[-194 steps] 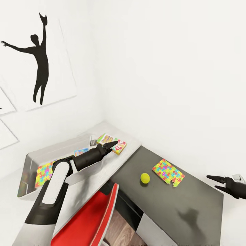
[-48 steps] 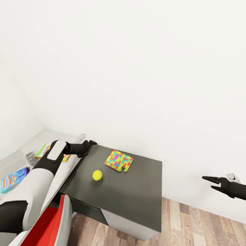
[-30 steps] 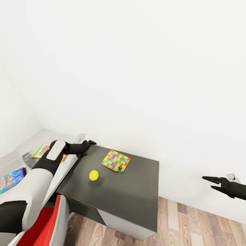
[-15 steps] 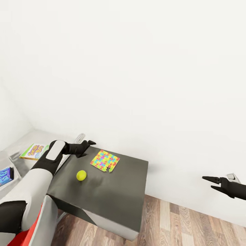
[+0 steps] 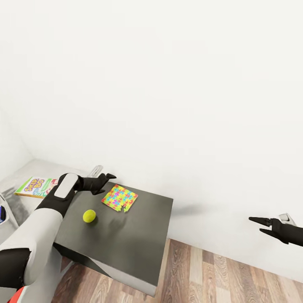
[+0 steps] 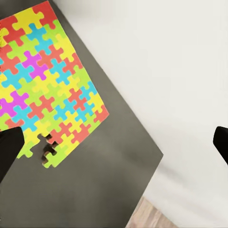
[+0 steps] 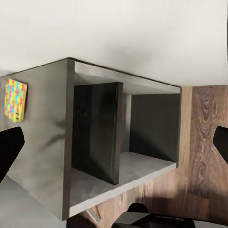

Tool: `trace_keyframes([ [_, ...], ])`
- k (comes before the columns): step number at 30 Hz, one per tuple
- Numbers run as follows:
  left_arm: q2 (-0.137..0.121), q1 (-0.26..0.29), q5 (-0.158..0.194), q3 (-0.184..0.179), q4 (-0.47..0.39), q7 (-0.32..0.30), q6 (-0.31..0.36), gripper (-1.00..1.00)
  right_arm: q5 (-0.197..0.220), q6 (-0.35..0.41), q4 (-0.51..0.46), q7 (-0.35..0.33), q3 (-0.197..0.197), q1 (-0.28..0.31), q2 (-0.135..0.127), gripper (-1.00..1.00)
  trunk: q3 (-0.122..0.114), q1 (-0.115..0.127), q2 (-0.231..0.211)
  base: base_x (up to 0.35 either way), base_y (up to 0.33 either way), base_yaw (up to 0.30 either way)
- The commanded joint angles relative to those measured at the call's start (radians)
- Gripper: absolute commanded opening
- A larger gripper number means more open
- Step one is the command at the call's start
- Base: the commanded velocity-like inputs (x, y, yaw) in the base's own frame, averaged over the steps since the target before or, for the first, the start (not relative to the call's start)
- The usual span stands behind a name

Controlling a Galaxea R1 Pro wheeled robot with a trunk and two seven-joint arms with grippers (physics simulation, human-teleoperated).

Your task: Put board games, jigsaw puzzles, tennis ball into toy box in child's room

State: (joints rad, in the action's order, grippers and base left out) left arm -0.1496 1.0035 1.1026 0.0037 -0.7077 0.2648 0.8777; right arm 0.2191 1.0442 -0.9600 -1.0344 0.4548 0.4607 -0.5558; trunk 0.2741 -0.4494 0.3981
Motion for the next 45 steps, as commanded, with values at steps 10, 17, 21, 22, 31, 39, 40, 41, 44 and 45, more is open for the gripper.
trace_keyframes([
  [10, -0.023, -0.009, 0.018, 0.016, -0.001, -0.001, 0.003, 1.0, -0.005, 0.003, -0.018, -0.005, -0.003, 0.001, 0.016, 1.0, 0.002, -0.001, 0.002, 0.0, -0.022, -0.158],
  [17, -0.038, -0.016, 0.016, 0.078, -0.001, -0.001, 0.004, 1.0, -0.006, 0.003, -0.021, -0.008, -0.015, 0.0, 0.022, 1.0, 0.002, -0.001, 0.002, 0.0, -0.003, -0.264],
  [21, -0.058, -0.036, 0.02, 0.096, -0.002, -0.008, 0.005, 1.0, -0.005, 0.003, -0.021, -0.012, -0.063, -0.001, 0.023, 1.0, 0.002, -0.001, 0.002, 0.0, -0.001, -0.28],
  [22, -0.064, -0.04, 0.02, 0.099, -0.004, -0.009, 0.005, 1.0, -0.005, 0.003, -0.021, -0.013, -0.075, -0.001, 0.023, 1.0, 0.002, -0.001, 0.002, 0.0, -0.001, -0.282],
  [31, -0.092, -0.072, 0.023, 0.163, -0.016, -0.013, 0.013, 1.0, -0.003, 0.003, -0.022, -0.017, -0.121, -0.001, 0.023, 1.0, 0.002, -0.001, 0.002, 0.0, 0.0, -0.284],
  [39, -0.112, -0.106, 0.022, 0.226, -0.032, -0.013, 0.012, 1.0, -0.003, -0.013, -0.025, -0.018, -0.126, -0.002, 0.023, 1.0, 0.002, -0.001, 0.002, 0.0, 0.0, -0.235],
  [40, -0.114, -0.111, 0.022, 0.232, -0.033, -0.013, 0.012, 1.0, -0.003, -0.014, -0.026, -0.018, -0.127, -0.002, 0.023, 1.0, 0.002, -0.001, 0.002, 0.0, 0.0, -0.095],
  [41, -0.116, -0.115, 0.022, 0.237, -0.034, -0.013, 0.011, 1.0, -0.003, -0.015, -0.028, -0.018, -0.127, -0.002, 0.023, 1.0, 0.002, -0.001, 0.002, 0.0, 0.0, -0.076],
  [44, -0.119, -0.122, 0.022, 0.246, -0.035, -0.013, 0.01, 1.0, -0.003, -0.016, -0.031, -0.017, -0.127, -0.002, 0.023, 1.0, 0.002, -0.001, 0.002, 0.0, 0.0, -0.053],
  [45, -0.12, -0.124, 0.022, 0.249, -0.035, -0.013, 0.01, 1.0, -0.003, -0.016, -0.032, -0.017, -0.128, -0.002, 0.023, 1.0, 0.002, -0.001, 0.002, 0.0, 0.0, -0.039],
])
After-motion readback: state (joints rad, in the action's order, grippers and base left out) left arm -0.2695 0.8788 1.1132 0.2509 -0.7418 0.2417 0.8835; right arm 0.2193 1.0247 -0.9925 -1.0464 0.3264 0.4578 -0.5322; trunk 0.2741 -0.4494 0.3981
